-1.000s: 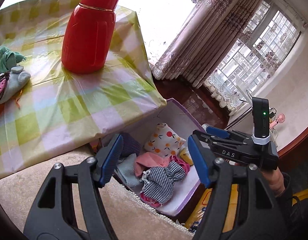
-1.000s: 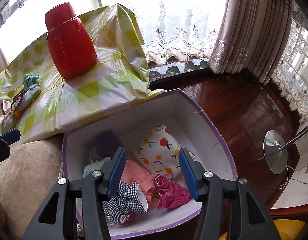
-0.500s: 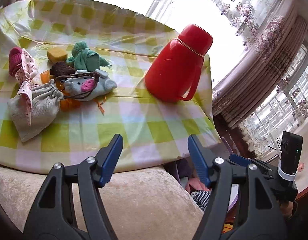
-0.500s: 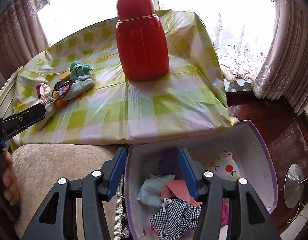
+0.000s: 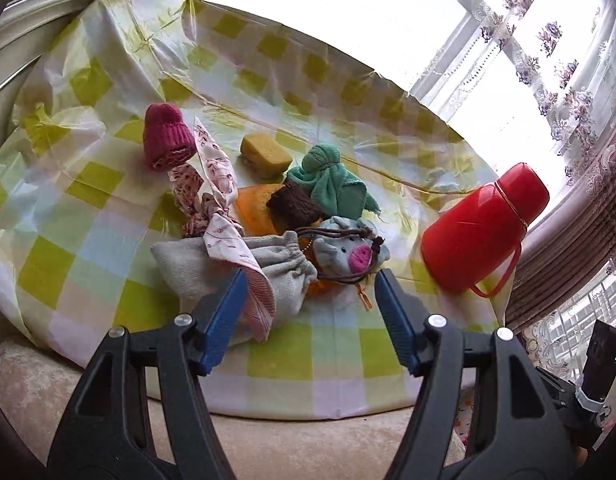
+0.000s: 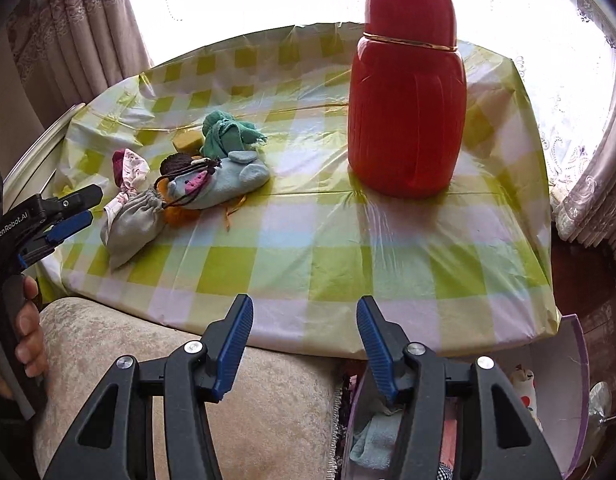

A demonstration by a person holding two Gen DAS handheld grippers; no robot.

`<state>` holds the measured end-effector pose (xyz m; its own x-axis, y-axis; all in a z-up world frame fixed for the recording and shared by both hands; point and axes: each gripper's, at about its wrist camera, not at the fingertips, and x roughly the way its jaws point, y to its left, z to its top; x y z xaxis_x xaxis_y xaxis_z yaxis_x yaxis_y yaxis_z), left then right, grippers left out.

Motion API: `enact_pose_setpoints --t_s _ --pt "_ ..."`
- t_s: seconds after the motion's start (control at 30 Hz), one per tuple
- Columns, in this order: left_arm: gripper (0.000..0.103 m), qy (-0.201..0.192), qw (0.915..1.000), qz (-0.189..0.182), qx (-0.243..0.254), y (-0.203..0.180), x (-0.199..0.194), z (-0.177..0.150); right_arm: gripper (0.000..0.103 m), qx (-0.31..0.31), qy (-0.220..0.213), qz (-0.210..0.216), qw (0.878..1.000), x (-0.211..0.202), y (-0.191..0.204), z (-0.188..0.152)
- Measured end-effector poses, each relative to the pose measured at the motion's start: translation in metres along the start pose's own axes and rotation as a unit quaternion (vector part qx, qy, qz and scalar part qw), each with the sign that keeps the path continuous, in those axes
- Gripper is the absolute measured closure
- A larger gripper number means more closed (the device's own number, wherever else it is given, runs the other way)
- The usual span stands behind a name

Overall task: Organize soft objects
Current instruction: 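Move both tools back to the table toward the magenta hat and green towel, then grasp the magenta knit hat with the left tool while the right tool grasps the green towel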

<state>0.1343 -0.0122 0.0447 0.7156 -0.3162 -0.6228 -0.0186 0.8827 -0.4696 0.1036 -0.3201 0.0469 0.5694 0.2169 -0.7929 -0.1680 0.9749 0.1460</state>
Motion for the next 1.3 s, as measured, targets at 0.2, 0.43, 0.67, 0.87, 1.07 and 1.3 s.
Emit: enact_pose_setpoints --t_s 0.2,0.43,0.67,0.87,1.07,1.3 --pt "0.034 -0.023 0.9982 0.027 -0.049 0.042 0.007 0.029 0.048 -0.007 -0.005 0.017 1.000 0.022 0.022 0.031" --pt "0.034 -0.037 0.9937 0.064 -0.084 0.076 0.024 0.065 0.047 -0.009 -0.019 0.022 1.000 0.051 0.040 0.078" --pt "0.034 -0.038 0.9902 0.077 -0.111 0.104 0.046 0.094 0.047 -0.019 -0.028 0.024 0.999 0.087 0.059 0.125" --pt "0.034 -0.027 0.9860 0.083 -0.142 0.129 0.068 0.108 0.047 -0.029 -0.019 0.031 0.999 0.126 0.077 0.156" --pt "0.034 -0.020 0.9827 0.081 -0.165 0.147 0.086 0.121 0.040 -0.058 -0.009 0.025 0.998 0.157 0.096 0.183" --pt "0.034 0.007 0.9816 0.065 -0.180 0.157 0.114 0.129 0.038 -0.082 0.022 0.017 0.996 0.193 0.108 0.200"
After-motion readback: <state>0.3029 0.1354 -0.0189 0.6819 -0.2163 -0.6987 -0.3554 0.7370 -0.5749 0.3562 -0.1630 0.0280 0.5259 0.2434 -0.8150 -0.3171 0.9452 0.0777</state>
